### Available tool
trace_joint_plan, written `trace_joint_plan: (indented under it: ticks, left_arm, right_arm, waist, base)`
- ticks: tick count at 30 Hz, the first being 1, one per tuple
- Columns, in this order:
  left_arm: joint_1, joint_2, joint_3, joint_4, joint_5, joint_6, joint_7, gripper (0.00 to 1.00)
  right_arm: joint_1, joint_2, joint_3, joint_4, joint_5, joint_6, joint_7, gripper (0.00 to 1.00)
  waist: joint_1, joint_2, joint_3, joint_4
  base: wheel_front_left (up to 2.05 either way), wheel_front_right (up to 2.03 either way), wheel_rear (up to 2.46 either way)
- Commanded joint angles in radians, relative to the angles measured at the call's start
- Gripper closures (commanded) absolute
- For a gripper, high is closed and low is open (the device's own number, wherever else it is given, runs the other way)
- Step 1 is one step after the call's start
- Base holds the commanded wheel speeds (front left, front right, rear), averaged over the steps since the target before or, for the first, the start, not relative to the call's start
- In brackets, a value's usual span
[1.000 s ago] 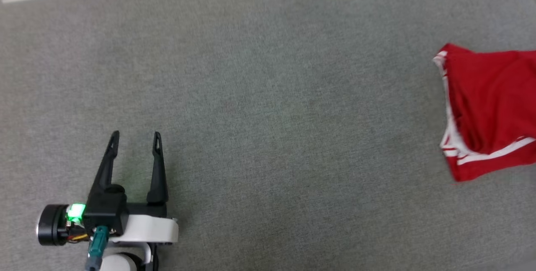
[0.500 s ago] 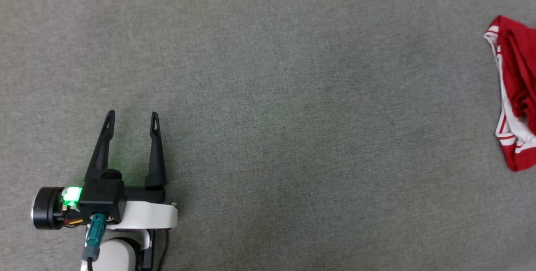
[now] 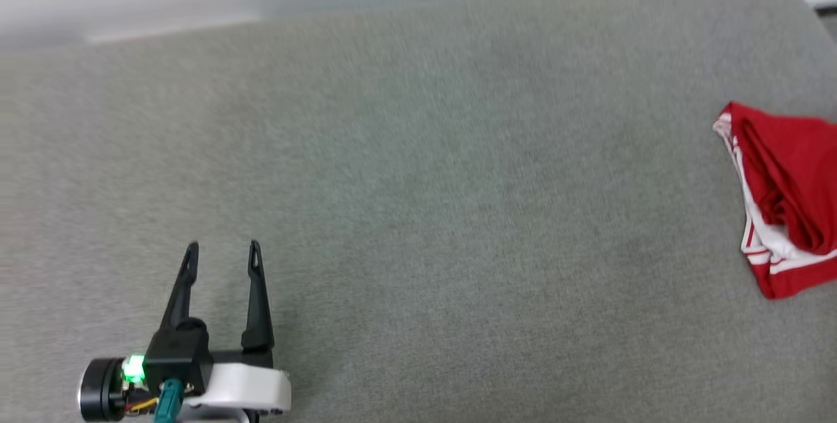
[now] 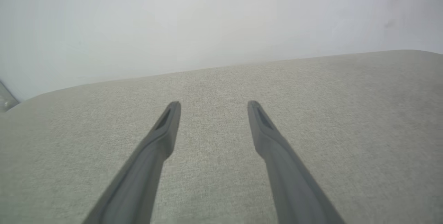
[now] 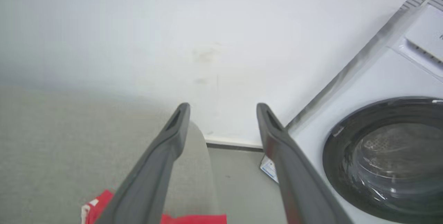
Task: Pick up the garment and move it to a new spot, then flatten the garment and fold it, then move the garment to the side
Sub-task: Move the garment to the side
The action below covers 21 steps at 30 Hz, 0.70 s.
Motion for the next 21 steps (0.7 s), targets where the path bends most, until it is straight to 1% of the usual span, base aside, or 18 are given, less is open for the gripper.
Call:
trace_joint_plan:
  ticks: [1,3,6,11,13,16,17,21]
  left_arm:
    - [0.015,-0.002,0.003,0.002,0.0,0.001,-0.002,0.0]
    - [0.032,-0.005,0.005,0.003,-0.004,0.002,-0.002,0.0]
    - [0.054,-0.011,0.011,0.006,-0.008,-0.001,-0.002,0.0]
    - [0.077,-0.016,0.011,0.019,-0.008,-0.014,-0.002,0.0]
    - [0.078,-0.018,0.01,0.023,-0.006,-0.017,-0.002,0.0]
    - [0.077,-0.021,0.009,0.031,-0.004,-0.024,-0.002,0.0]
    - [0.078,-0.022,0.009,0.034,-0.004,-0.024,-0.002,0.0]
    - [0.077,-0.023,0.007,0.045,-0.003,-0.034,-0.002,0.0]
  right_arm:
    - [0.038,0.027,-0.027,-0.019,-0.016,-0.001,-0.034,0.0]
    - [0.083,0.08,-0.079,-0.076,-0.057,-0.001,-0.08,0.0]
    - [0.166,0.173,-0.169,-0.19,-0.106,-0.001,-0.106,0.0]
    - [0.36,0.367,-0.266,-0.447,-0.184,-0.001,-0.111,0.0]
    - [0.441,0.433,-0.279,-0.533,-0.205,-0.001,-0.111,0.0]
    - [0.554,0.523,-0.275,-0.613,-0.223,-0.001,-0.111,0.0]
    - [0.592,0.547,-0.27,-0.627,-0.227,-0.001,-0.111,0.0]
    - [0.708,0.604,-0.26,-0.651,-0.215,-0.001,-0.111,0.0]
  waist:
    - [0.0,0.0,-0.068,0.033]
    - [0.0,0.0,-0.095,0.048]
    - [0.0,0.0,-0.13,0.069]
    - [0.0,0.0,-0.176,0.1]
    - [0.0,0.0,-0.186,0.114]
    - [0.0,0.0,-0.202,0.132]
    - [0.0,0.0,-0.207,0.137]
    - [0.0,0.0,-0.223,0.157]
  base:
    - [0.0,0.0,0.0]
    - [0.0,0.0,0.0]
    - [0.0,0.0,0.0]
    - [0.0,0.0,0.0]
    - [0.0,0.0,0.0]
    - [0.0,0.0,0.0]
    - [0.0,0.0,0.0]
    - [0.0,0.0,0.0]
